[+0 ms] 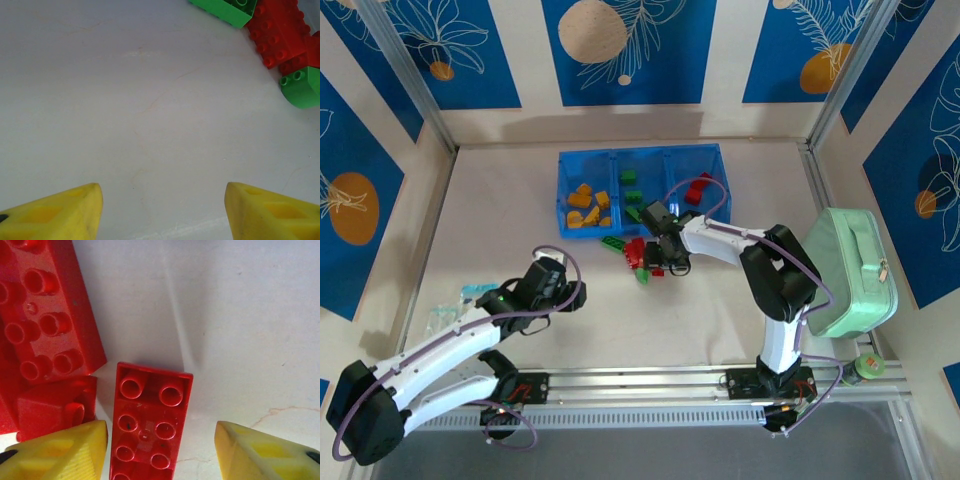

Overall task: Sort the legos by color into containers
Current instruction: Pick up the lego from the center of the table, then place the lego in the container.

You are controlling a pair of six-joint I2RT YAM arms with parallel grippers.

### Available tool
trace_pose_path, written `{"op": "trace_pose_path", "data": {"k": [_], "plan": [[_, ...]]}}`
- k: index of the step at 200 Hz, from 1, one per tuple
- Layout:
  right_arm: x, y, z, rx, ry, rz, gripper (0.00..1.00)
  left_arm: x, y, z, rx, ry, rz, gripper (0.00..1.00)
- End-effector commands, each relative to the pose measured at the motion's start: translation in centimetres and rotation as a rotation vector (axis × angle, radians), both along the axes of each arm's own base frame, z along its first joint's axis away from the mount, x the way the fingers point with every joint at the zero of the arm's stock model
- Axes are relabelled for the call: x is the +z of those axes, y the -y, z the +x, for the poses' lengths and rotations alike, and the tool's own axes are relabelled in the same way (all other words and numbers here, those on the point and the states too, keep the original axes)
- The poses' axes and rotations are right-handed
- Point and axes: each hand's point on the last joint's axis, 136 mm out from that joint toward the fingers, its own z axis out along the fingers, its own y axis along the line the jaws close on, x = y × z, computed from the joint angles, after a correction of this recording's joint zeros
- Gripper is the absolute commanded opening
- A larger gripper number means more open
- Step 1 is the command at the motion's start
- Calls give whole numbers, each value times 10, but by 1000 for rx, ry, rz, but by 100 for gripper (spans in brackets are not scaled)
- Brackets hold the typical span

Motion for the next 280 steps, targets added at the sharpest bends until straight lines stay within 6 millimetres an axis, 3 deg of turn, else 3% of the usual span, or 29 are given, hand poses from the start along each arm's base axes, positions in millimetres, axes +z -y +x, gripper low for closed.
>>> {"op": "trace_pose_path", "data": {"k": [1, 43, 78, 112, 138, 161, 193, 215, 230, 236, 280], "plan": [[-9, 0, -5, -14, -36, -10, 53, -5, -4, -5, 8, -10, 13, 65], [-9, 10, -6, -27, -41, -21, 33, -6, -5, -6, 8, -9, 22, 65], [22, 18, 4, -27, 24, -18, 30, -8, -5, -5, 5, -9, 24, 65], [70, 42, 37, -53, 123, -3, 30, -8, -1, -3, -6, -11, 20, 65], [96, 63, 69, -84, 170, 26, 30, -8, 3, -2, -13, -14, 12, 65], [102, 76, 97, -108, 169, 48, 30, -7, 8, -2, -23, -16, -9, 65], [91, 90, 130, -143, 136, 52, 30, -3, 11, -2, -30, -18, -14, 65], [86, 95, 143, -157, 131, 31, 37, -1, 15, -1, -33, -16, -28, 65], [86, 96, 146, -161, 129, 26, 64, 0, 18, 0, -29, -17, -41, 65], [88, 95, 146, -160, 133, 24, 70, 1, 20, 1, -30, -19, -48, 66], [114, 87, 125, -140, 217, 30, 73, 15, 35, 22, -47, -16, -24, 71]]}}
